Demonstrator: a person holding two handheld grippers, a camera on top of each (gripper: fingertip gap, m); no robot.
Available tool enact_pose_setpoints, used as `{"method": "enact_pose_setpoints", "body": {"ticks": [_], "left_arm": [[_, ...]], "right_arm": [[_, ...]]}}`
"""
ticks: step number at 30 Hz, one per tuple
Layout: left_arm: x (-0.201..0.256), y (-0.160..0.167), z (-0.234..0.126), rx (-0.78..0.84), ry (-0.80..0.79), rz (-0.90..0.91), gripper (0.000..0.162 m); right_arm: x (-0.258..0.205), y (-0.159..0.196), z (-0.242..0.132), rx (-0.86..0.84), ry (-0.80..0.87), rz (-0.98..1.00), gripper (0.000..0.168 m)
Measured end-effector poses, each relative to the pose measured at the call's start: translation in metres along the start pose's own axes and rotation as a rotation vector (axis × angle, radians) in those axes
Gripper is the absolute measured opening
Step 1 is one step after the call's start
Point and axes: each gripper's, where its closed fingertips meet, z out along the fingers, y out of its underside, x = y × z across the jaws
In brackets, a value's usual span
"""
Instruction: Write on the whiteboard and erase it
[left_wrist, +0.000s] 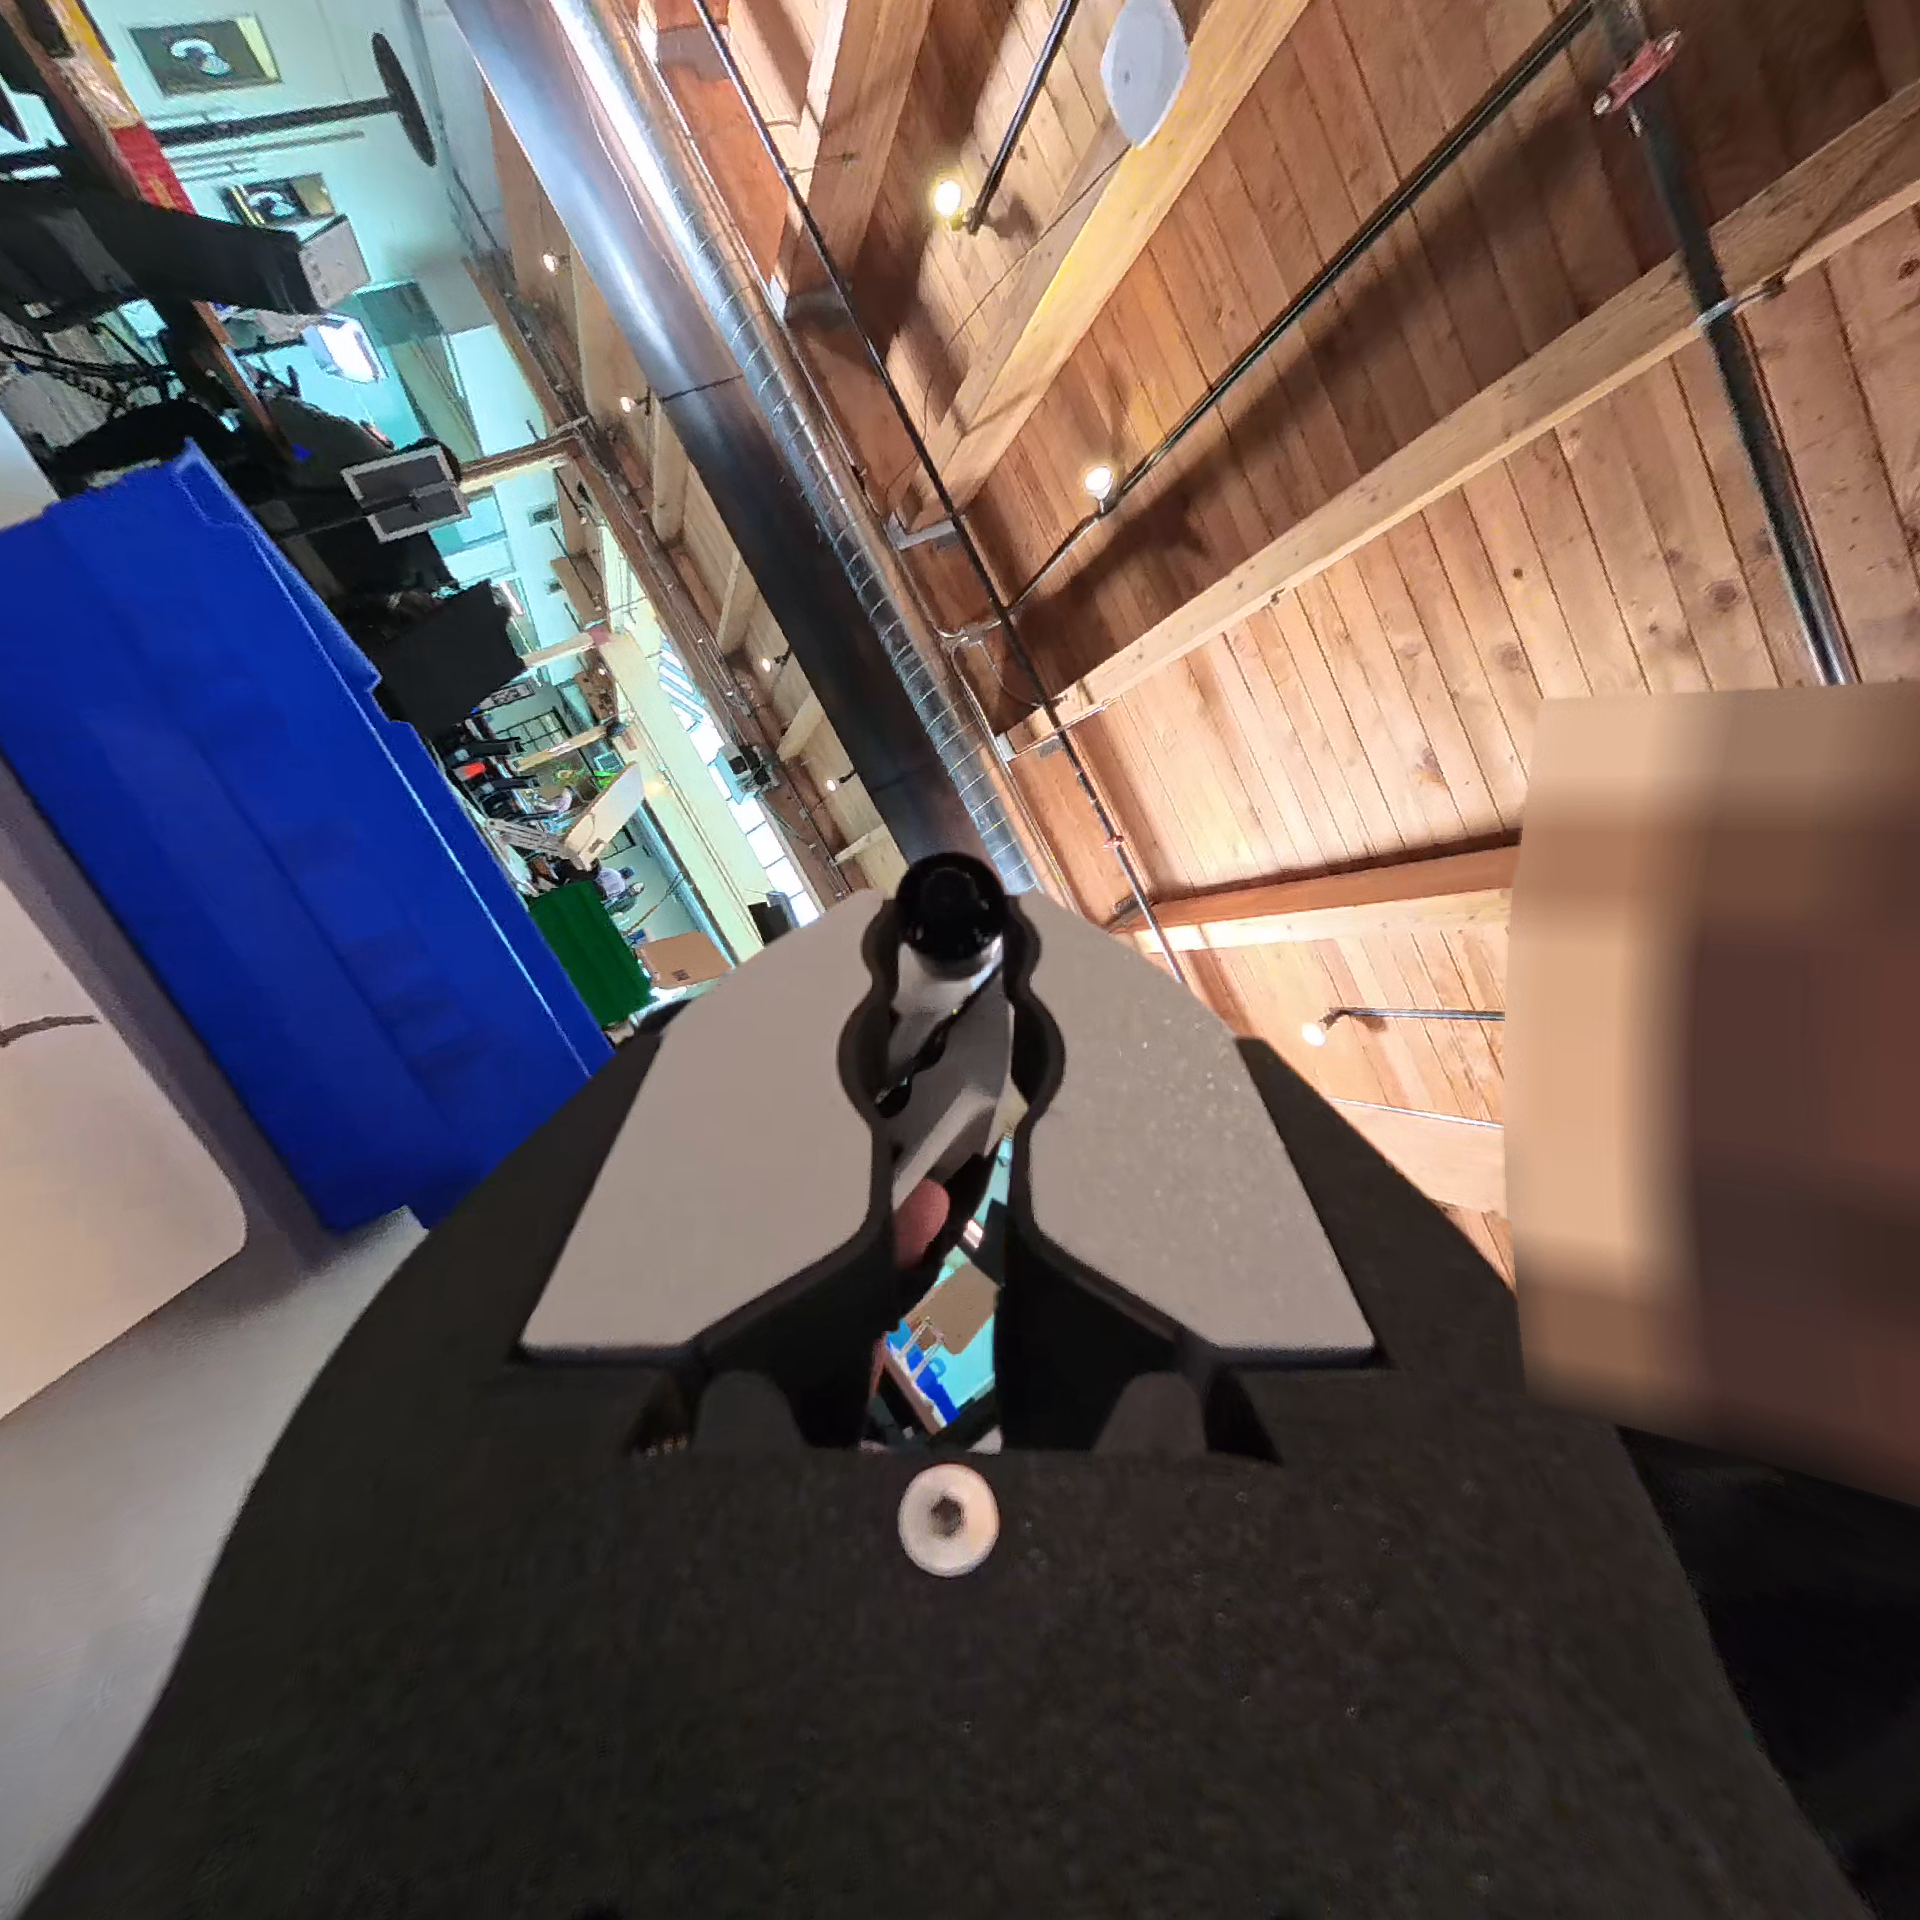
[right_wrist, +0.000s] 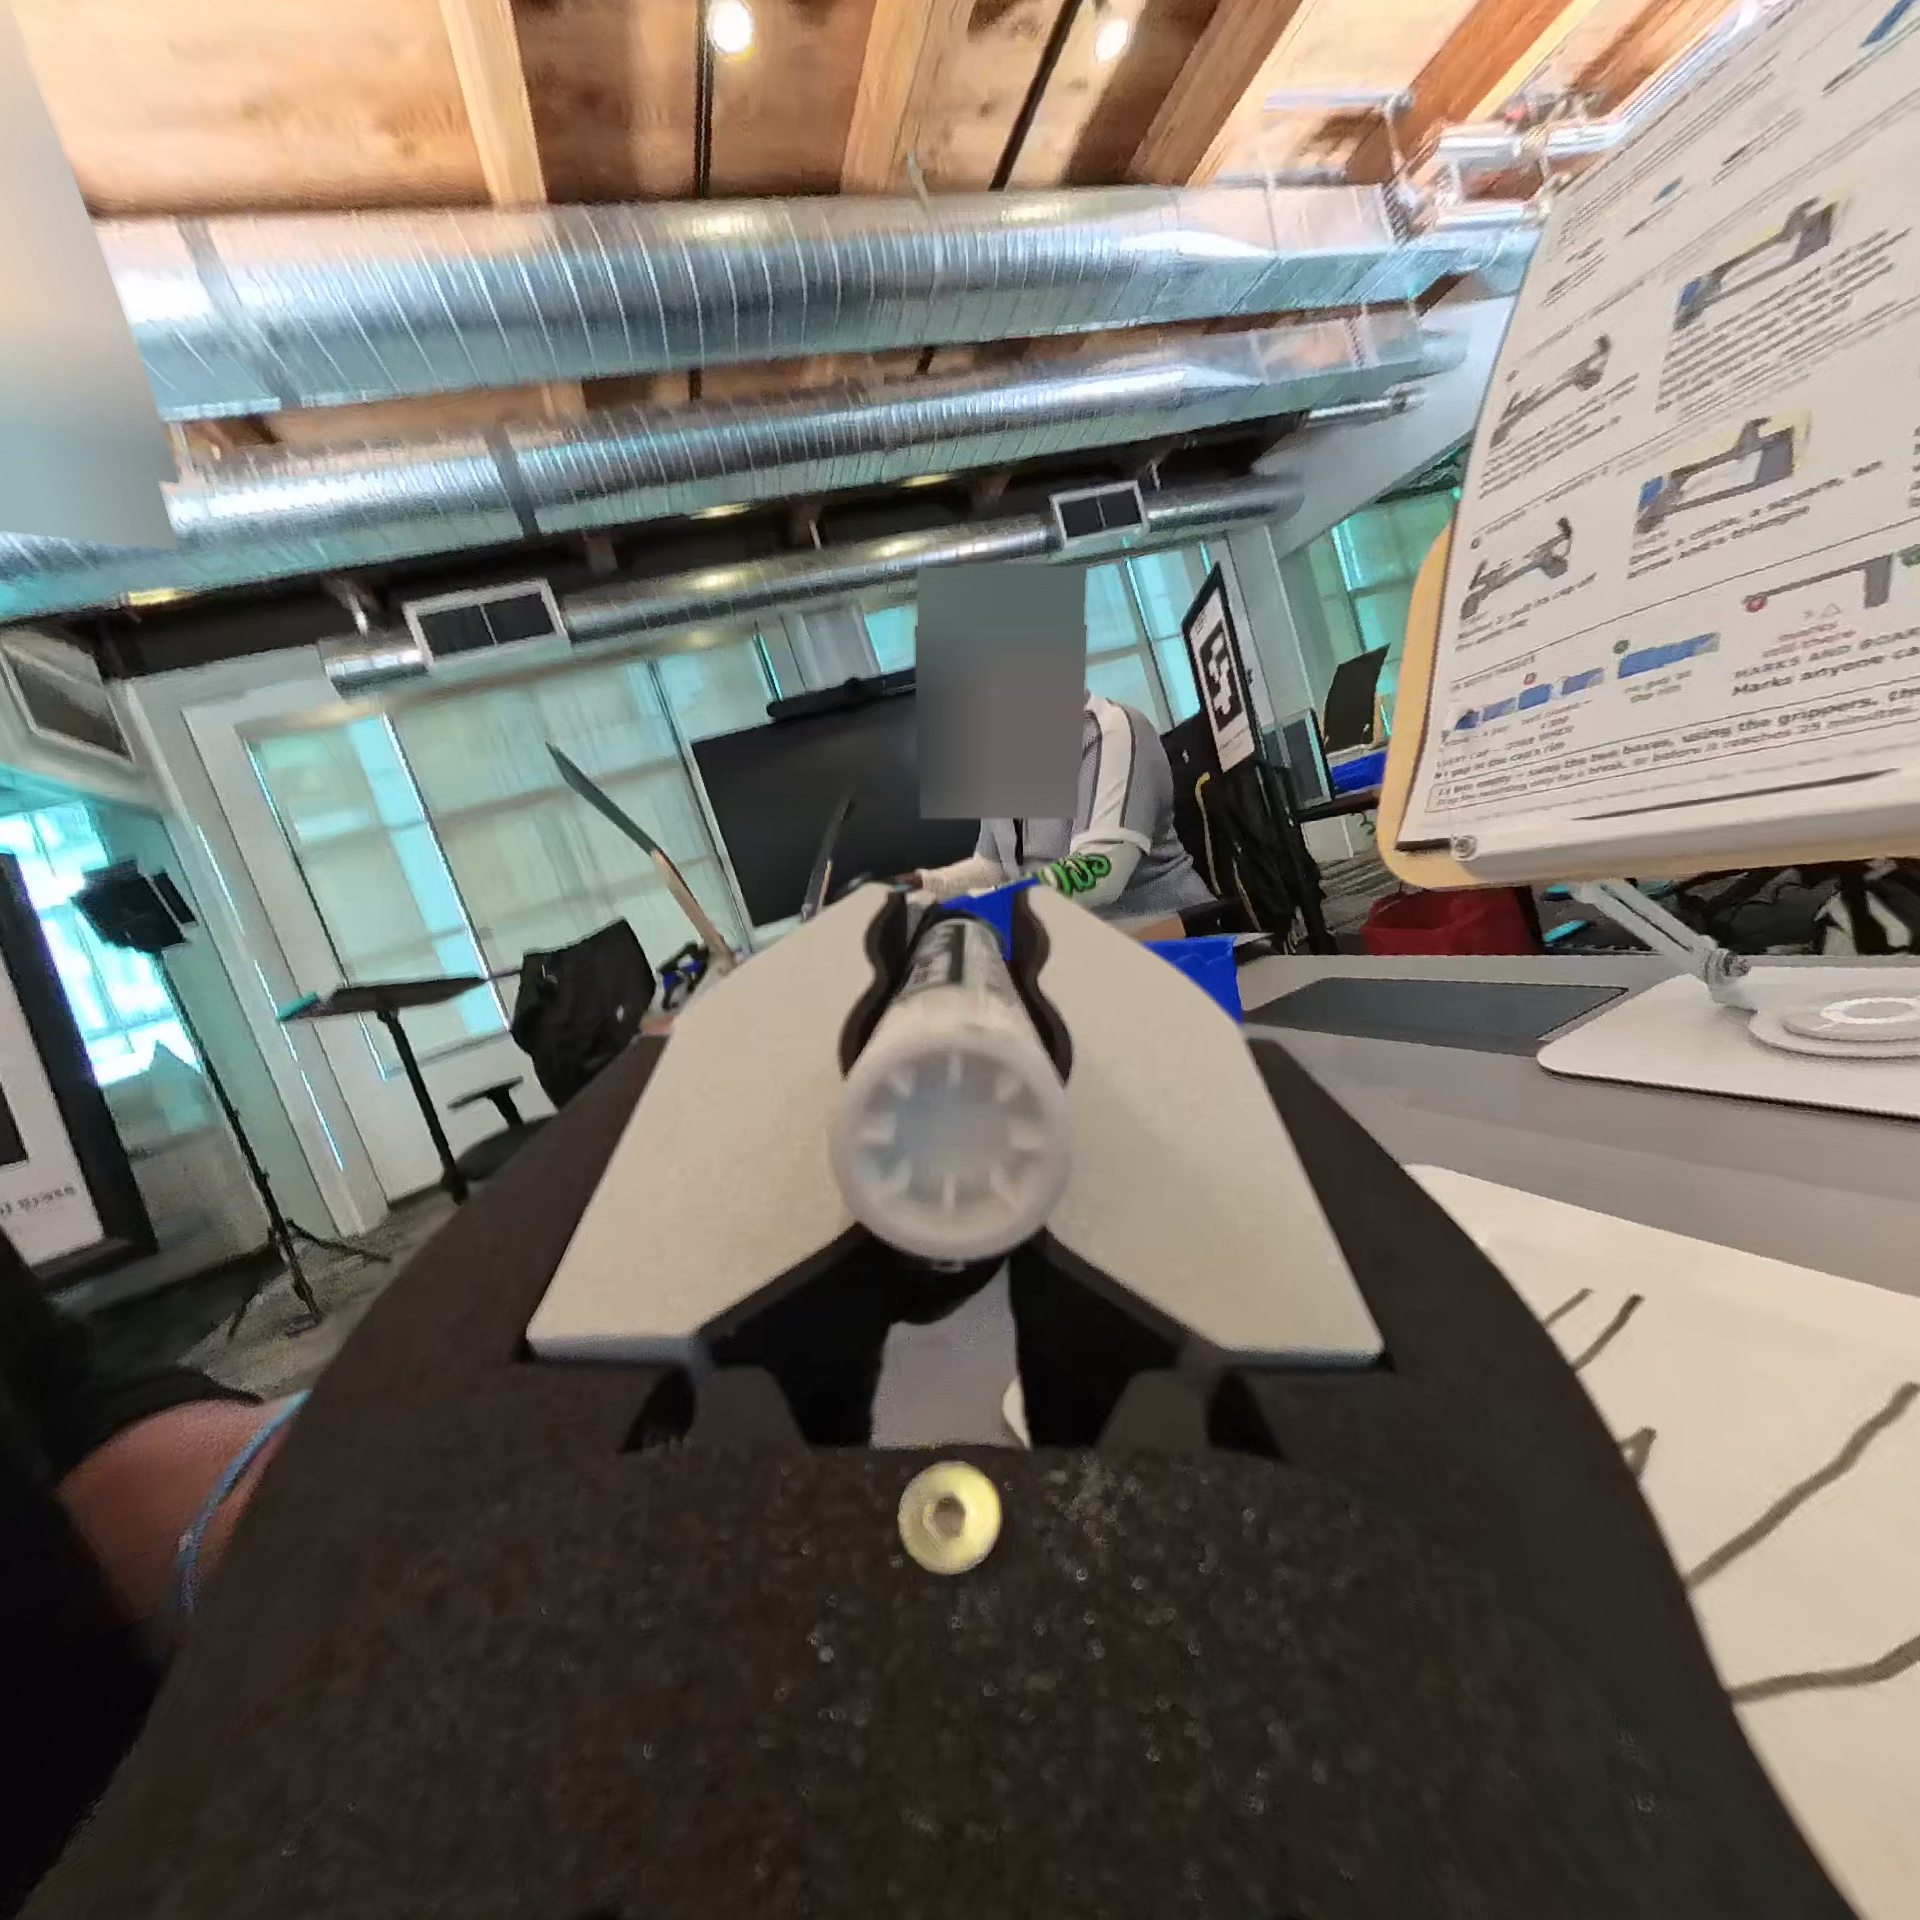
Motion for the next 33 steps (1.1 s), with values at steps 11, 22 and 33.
{"method": "enact_pose_setpoints", "body": {"ticks": [11, 22, 33], "left_arm": [[-0.015, 0.004, 0.007, -0.089, -0.111, 0.183, 0.018], [-0.018, 0.007, -0.021, -0.499, -0.268, 0.649, 0.027], [-0.020, 0.015, -0.036, -0.637, -0.249, 0.782, 0.009]], "right_arm": [[0.016, 0.005, -0.006, 0.087, -0.031, 0.241, 0.019], [0.027, 0.012, -0.020, 0.058, -0.103, 0.529, 0.019], [0.017, 0.035, -0.021, -0.100, -0.138, 0.594, 0.019]]}}
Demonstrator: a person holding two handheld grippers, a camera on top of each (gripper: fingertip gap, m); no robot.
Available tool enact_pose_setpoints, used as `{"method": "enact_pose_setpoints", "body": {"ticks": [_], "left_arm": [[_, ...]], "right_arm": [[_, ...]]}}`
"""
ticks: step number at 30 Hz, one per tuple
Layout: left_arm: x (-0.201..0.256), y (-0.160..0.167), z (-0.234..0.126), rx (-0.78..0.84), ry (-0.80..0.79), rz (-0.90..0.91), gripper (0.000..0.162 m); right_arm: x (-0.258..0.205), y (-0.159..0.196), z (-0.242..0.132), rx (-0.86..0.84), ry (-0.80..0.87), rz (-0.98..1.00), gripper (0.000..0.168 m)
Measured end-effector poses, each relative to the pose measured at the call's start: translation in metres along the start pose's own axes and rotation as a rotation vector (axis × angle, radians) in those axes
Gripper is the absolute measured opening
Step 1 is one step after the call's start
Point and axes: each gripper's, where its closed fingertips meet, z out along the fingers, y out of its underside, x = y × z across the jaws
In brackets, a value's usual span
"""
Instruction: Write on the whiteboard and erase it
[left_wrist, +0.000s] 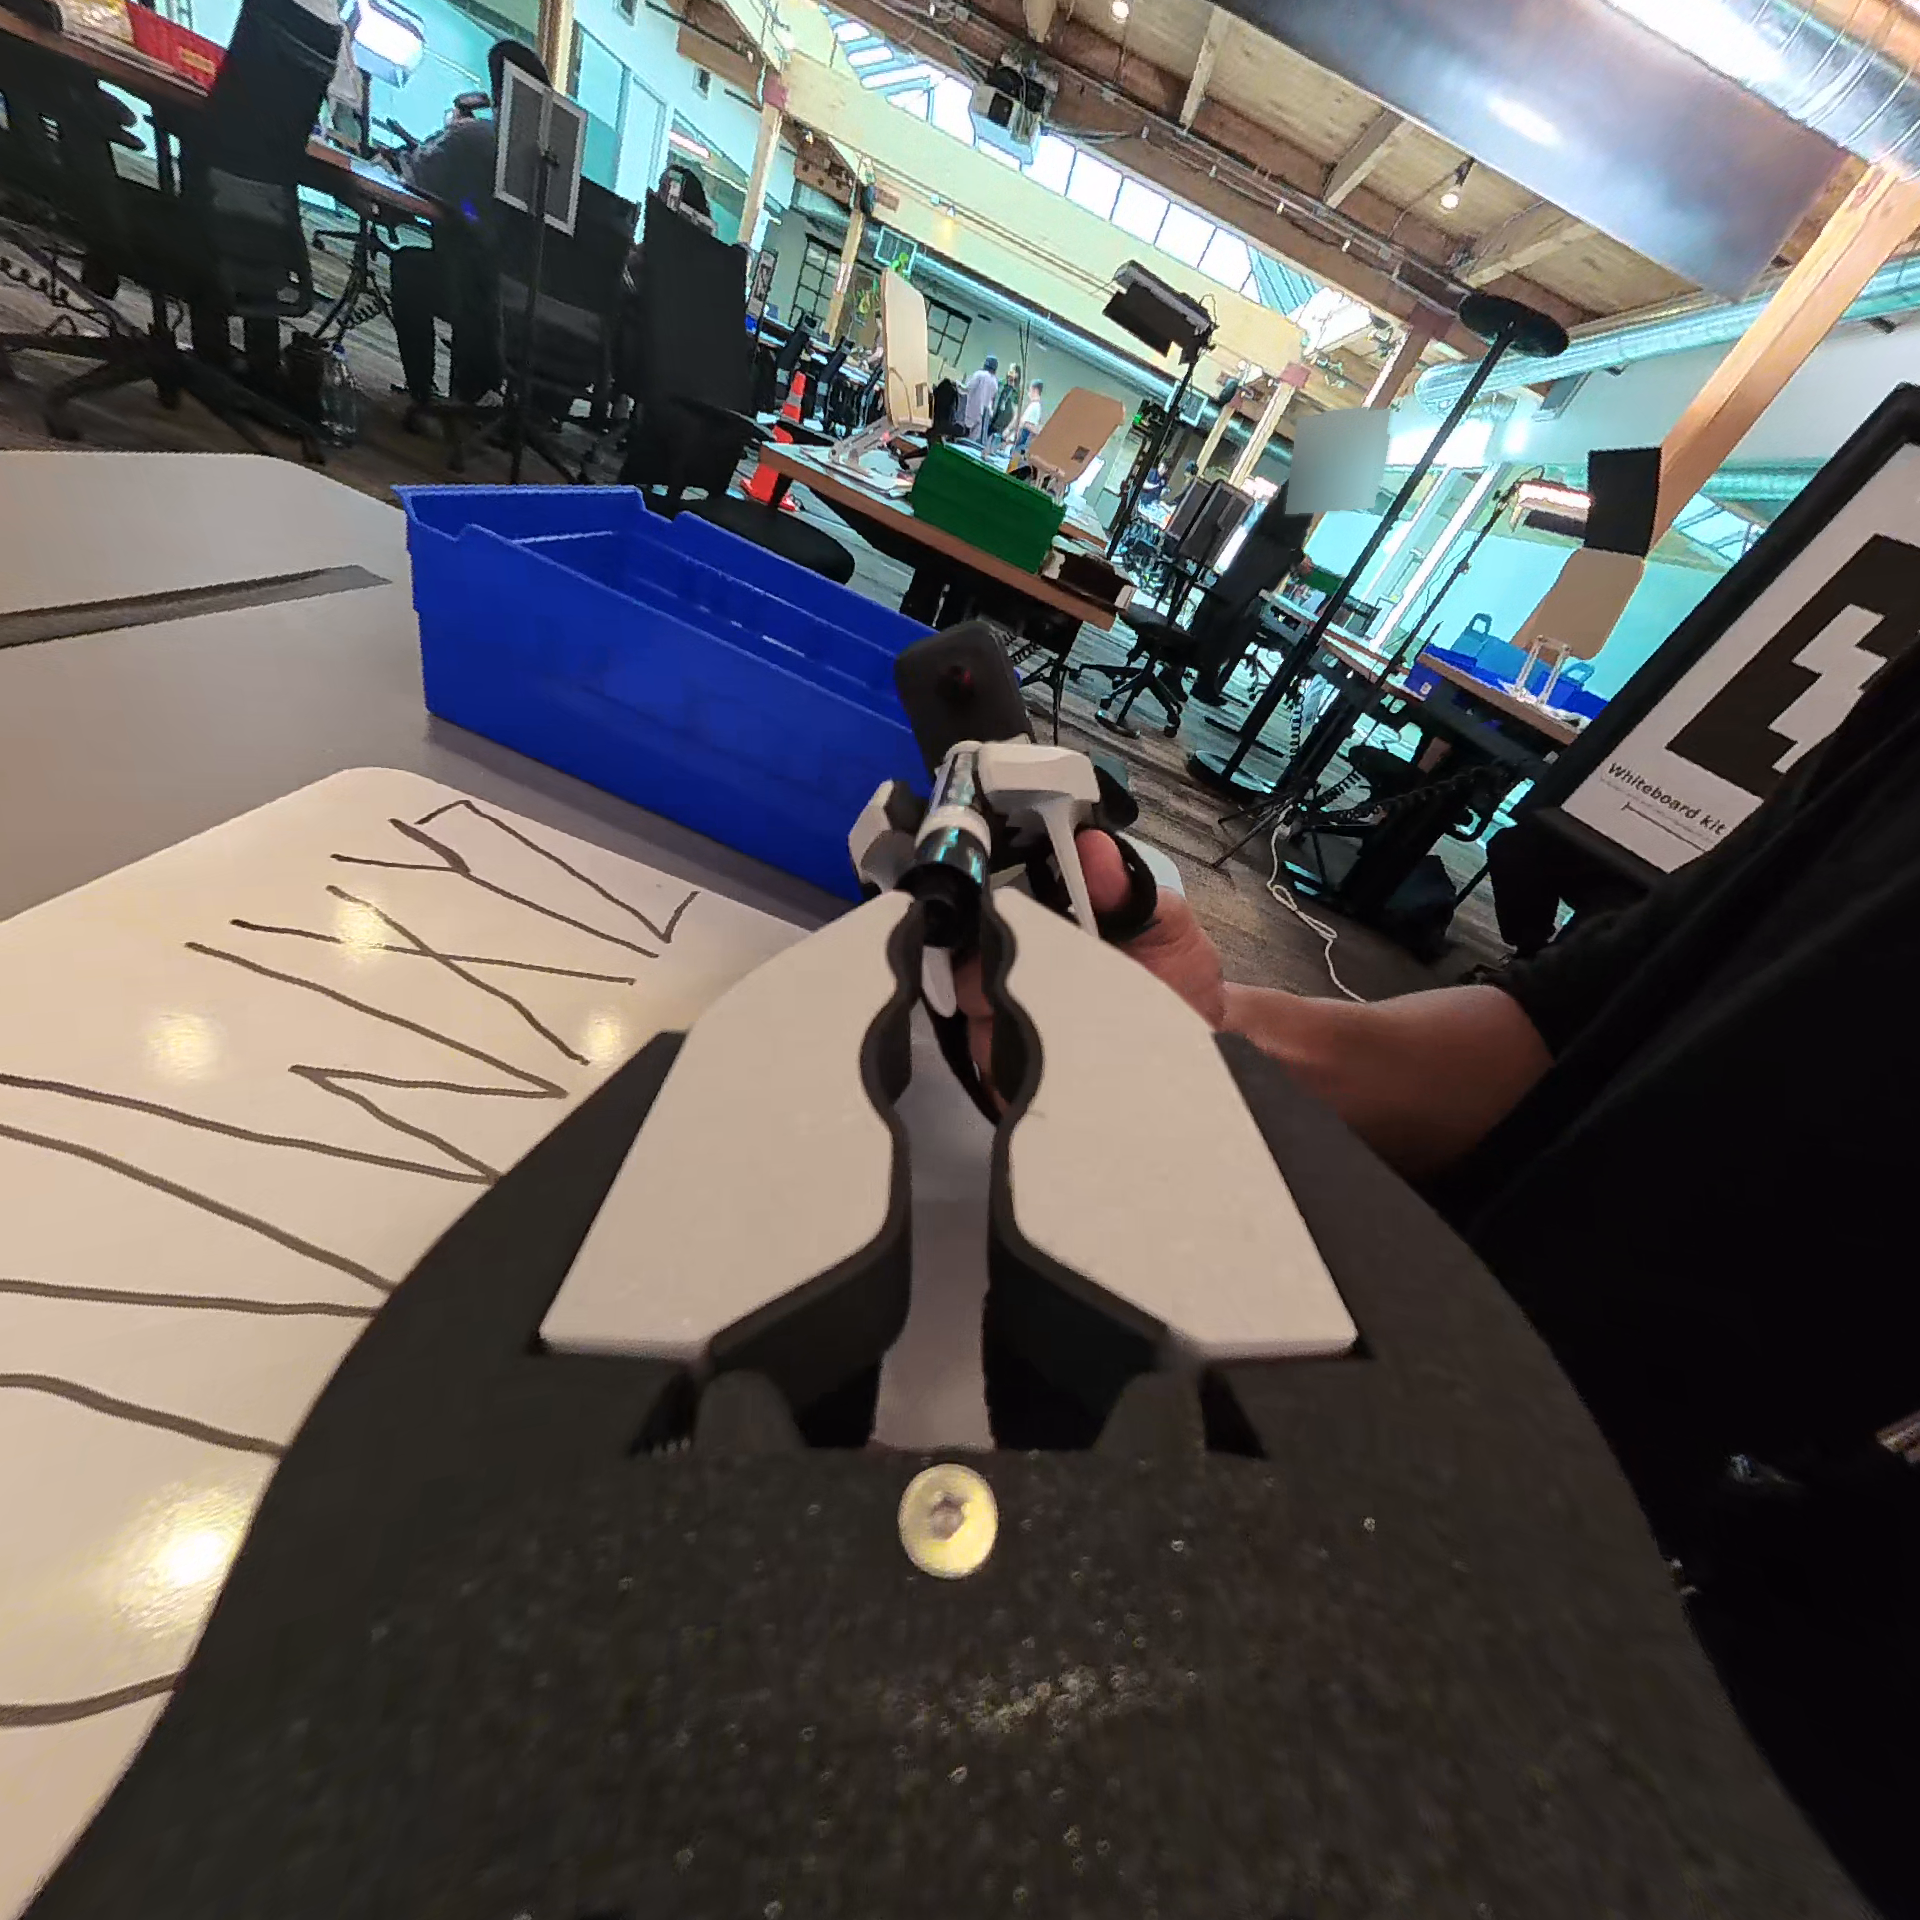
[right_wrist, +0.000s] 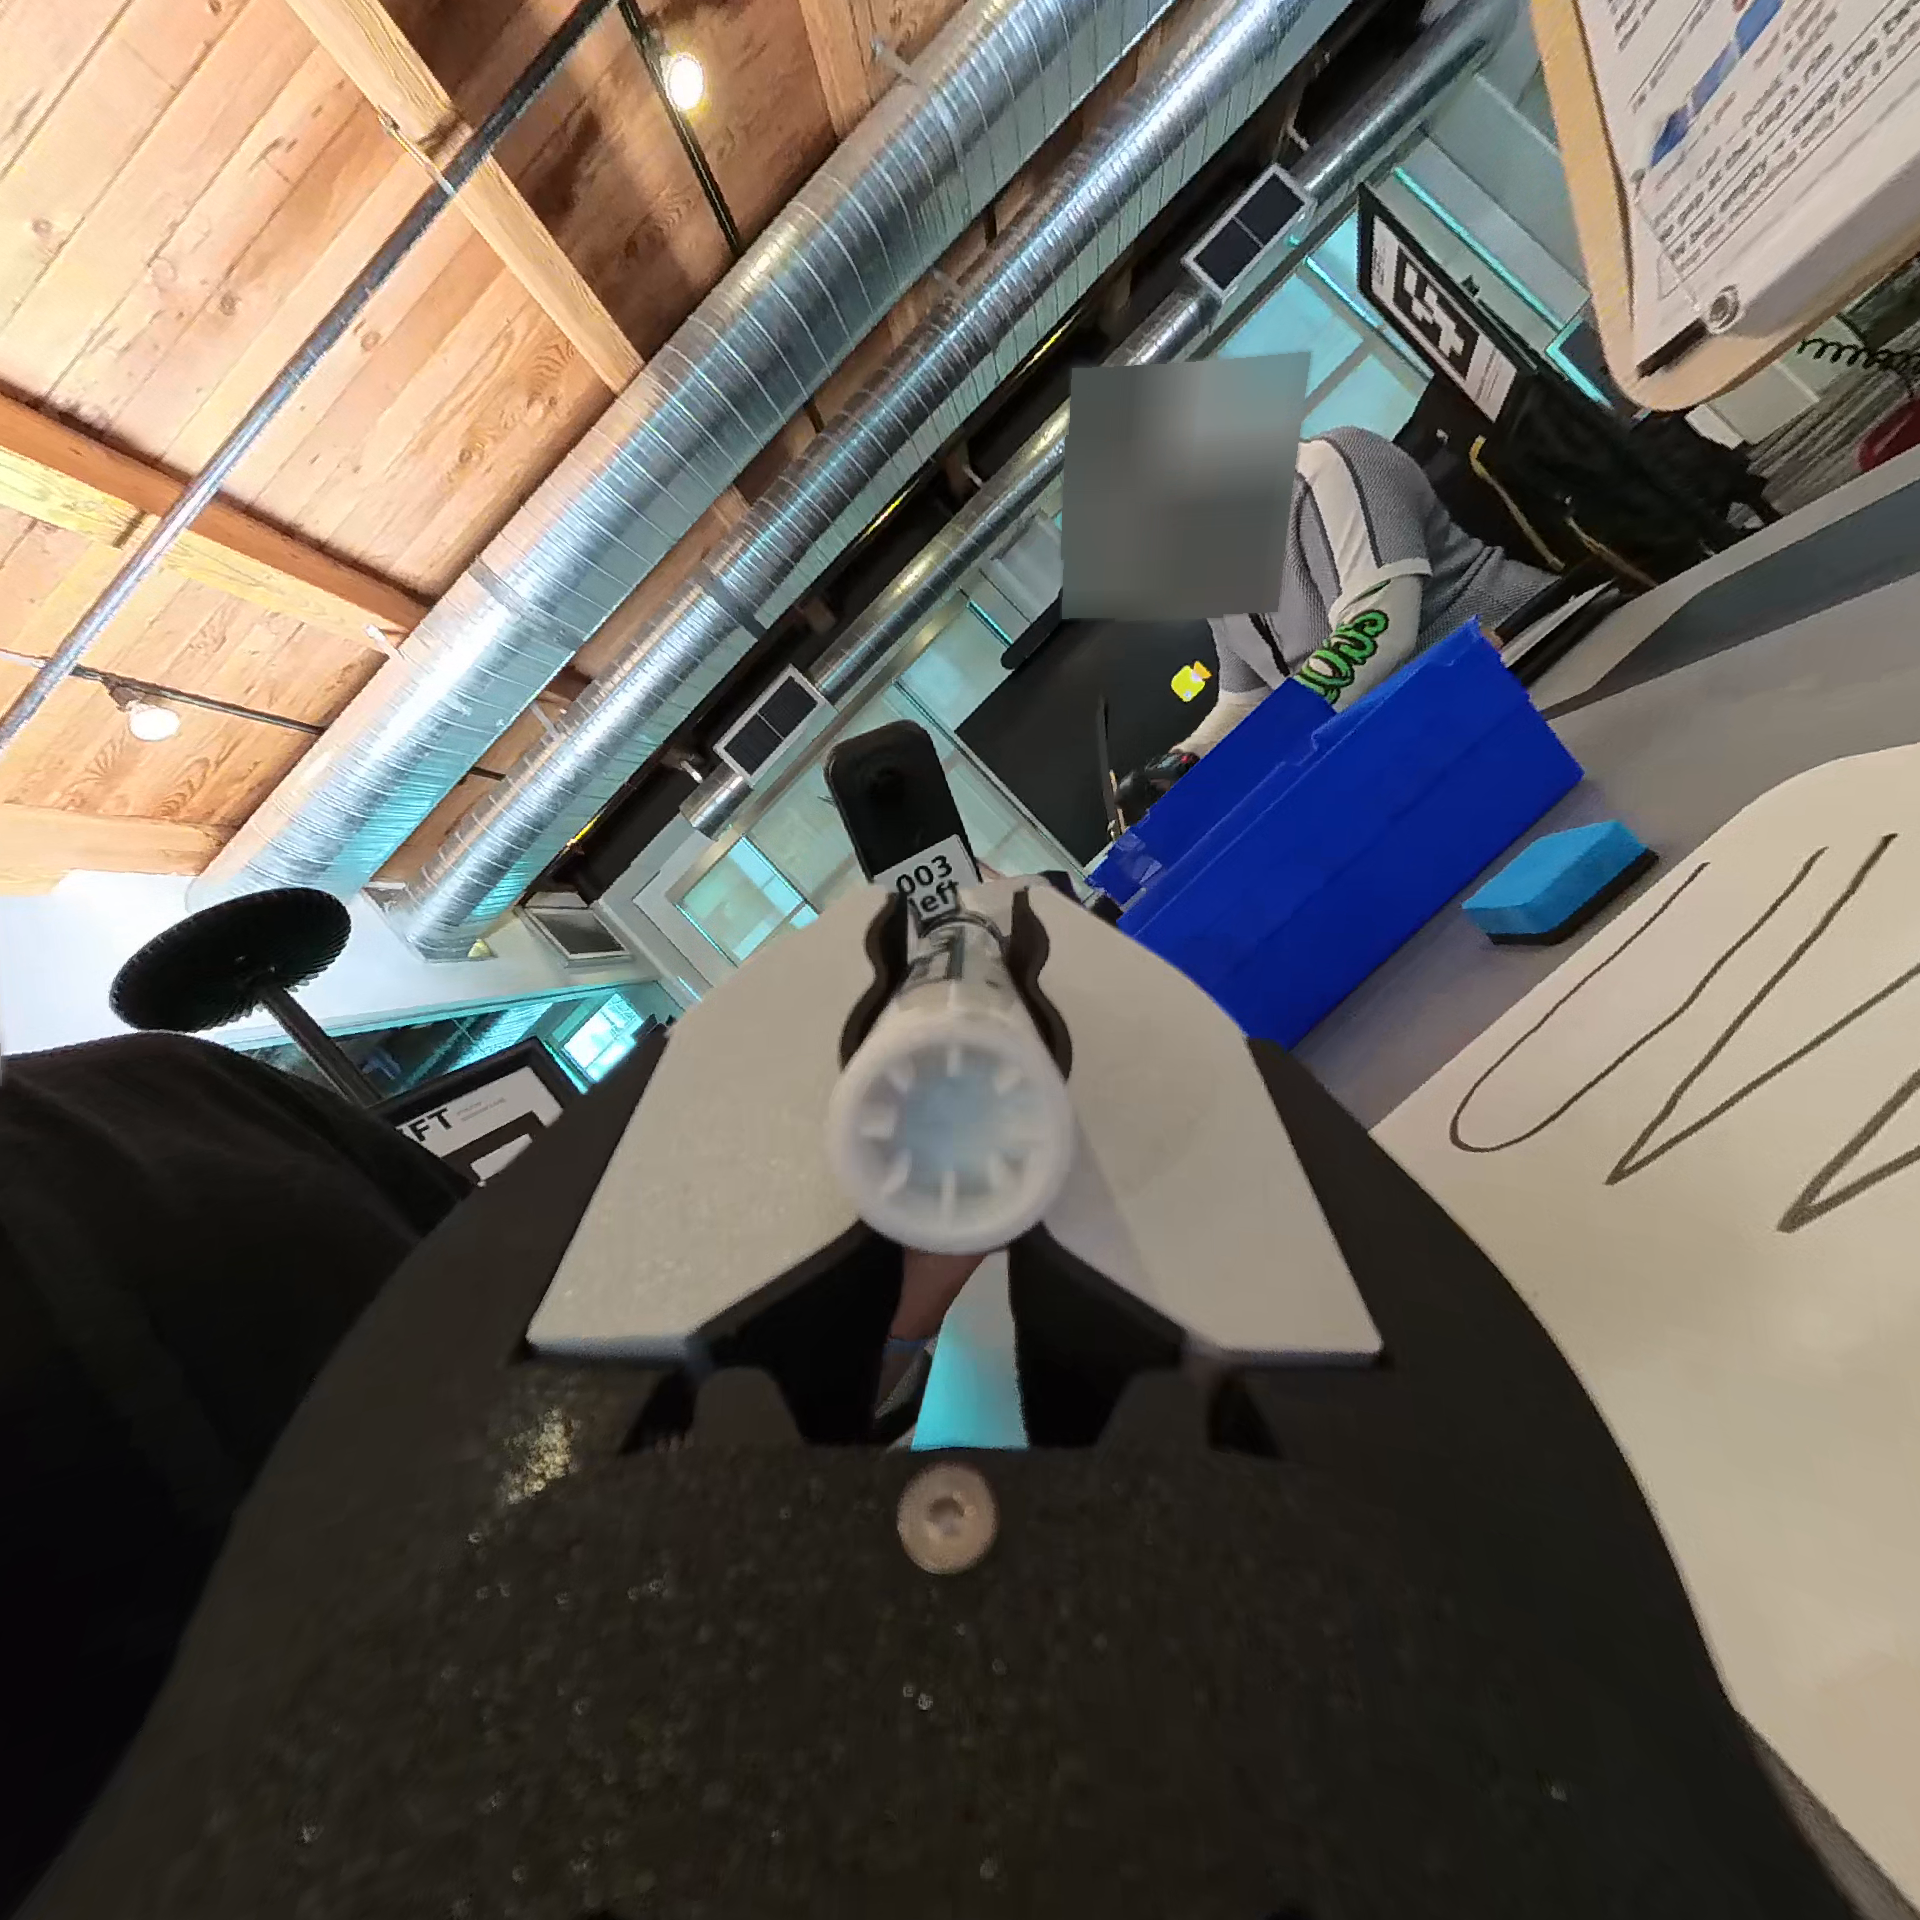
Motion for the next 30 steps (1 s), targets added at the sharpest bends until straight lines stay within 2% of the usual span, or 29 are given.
{"method": "enact_pose_setpoints", "body": {"ticks": [5, 11, 19, 30], "left_arm": [[0.001, 0.005, 0.000, -0.023, 0.024, -0.009, 0.014], [-0.001, 0.007, -0.002, -0.036, 0.017, 0.000, 0.008], [0.001, 0.011, -0.002, -0.057, 0.023, 0.008, 0.009], [-0.004, 0.019, 0.000, -0.043, 0.010, 0.010, 0.008]], "right_arm": [[0.001, 0.003, 0.000, -0.015, -0.004, 0.013, 0.019], [0.000, 0.008, 0.001, -0.042, -0.015, 0.027, 0.019], [0.000, 0.011, 0.002, -0.055, -0.018, 0.044, 0.019], [0.008, 0.015, -0.001, -0.006, 0.028, 0.053, 0.020]]}}
